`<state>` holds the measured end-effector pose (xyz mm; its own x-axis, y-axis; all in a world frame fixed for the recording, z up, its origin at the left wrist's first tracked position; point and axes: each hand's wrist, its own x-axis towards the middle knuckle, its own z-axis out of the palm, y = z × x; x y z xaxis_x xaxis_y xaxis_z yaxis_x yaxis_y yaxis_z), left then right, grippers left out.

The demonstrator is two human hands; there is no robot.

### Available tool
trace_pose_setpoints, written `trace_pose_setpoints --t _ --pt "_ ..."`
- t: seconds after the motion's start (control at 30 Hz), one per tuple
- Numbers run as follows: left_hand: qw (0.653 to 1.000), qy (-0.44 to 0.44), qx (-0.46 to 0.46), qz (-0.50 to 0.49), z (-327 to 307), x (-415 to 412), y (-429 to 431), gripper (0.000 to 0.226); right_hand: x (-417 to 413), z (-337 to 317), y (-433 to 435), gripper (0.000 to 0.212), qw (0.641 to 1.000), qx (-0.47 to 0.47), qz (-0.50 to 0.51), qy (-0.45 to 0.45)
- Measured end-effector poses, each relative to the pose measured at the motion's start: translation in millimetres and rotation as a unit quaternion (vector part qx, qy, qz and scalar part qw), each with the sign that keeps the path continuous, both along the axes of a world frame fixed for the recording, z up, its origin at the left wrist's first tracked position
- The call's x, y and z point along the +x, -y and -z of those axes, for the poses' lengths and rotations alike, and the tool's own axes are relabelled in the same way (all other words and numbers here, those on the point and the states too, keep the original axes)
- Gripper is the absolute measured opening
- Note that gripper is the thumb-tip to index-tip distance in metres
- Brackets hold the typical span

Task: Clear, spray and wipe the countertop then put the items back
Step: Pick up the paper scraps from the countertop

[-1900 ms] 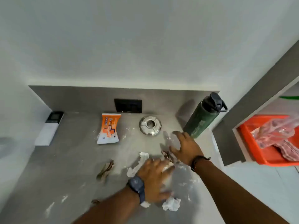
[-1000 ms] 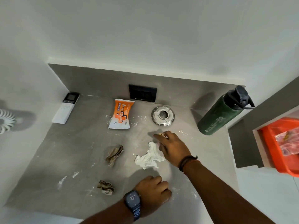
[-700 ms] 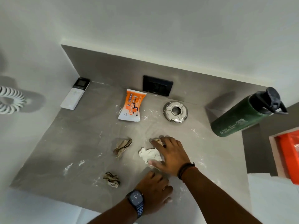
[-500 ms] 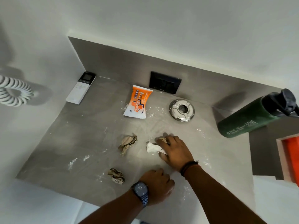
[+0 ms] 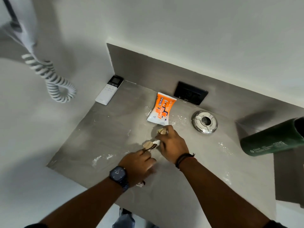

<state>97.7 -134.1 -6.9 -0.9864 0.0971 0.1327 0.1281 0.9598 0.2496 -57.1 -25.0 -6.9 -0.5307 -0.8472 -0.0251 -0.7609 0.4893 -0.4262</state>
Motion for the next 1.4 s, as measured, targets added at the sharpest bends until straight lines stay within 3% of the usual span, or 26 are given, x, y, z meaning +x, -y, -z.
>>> trace_pose_setpoints --t 0.1,0.17,0.4,0.53,0.67,0.77,0.87,0.97,1.03,1.13,1.4 --pt "0.974 0.220 0.011 -0.049 8.5 14.9 9.4 0.063 10.3 2.3 12.2 0.029 1.000 0.002 0.011 -0.001" --pt "0.950 0.309 0.005 -0.050 15.9 23.4 11.6 0.082 16.6 5.2 16.7 0.032 1.000 0.009 0.002 -0.008" --pt "0.944 0.329 0.015 0.028 20.0 30.7 13.9 0.094 29.9 19.2 25.0 0.073 0.993 0.086 -0.072 -0.036" --pt "0.932 0.350 -0.015 0.091 14.4 30.3 17.1 0.082 37.2 24.8 28.8 0.065 0.990 0.099 -0.083 -0.050" --pt "0.948 0.275 -0.068 0.144 10.2 37.6 17.2 0.050 40.4 26.2 31.9 0.042 0.991 0.072 -0.090 -0.061" --pt "0.951 0.224 -0.108 0.183 9.2 40.6 19.6 0.033 36.7 26.0 30.4 0.037 0.994 0.051 -0.074 -0.062" --pt "0.959 0.246 -0.050 0.128 10.3 35.6 17.0 0.034 25.7 22.6 23.2 0.036 0.998 0.036 -0.011 -0.057" --pt "0.985 0.162 -0.013 0.053 11.5 22.6 18.3 0.028 13.3 14.8 9.0 0.037 0.996 0.023 0.063 -0.065" --pt "0.986 0.161 0.043 -0.021 8.8 5.0 21.7 0.032 5.4 7.5 -4.2 0.039 0.991 0.005 0.110 -0.072" --pt "0.985 0.125 0.093 -0.072 3.7 -31.1 17.1 0.019 -4.8 -1.8 -33.5 0.031 0.979 -0.005 0.174 -0.103" --pt "0.990 0.068 0.114 -0.050 -27.9 -133.9 -48.1 0.030 -21.1 -25.9 -153.4 0.030 0.927 -0.014 0.336 -0.165"
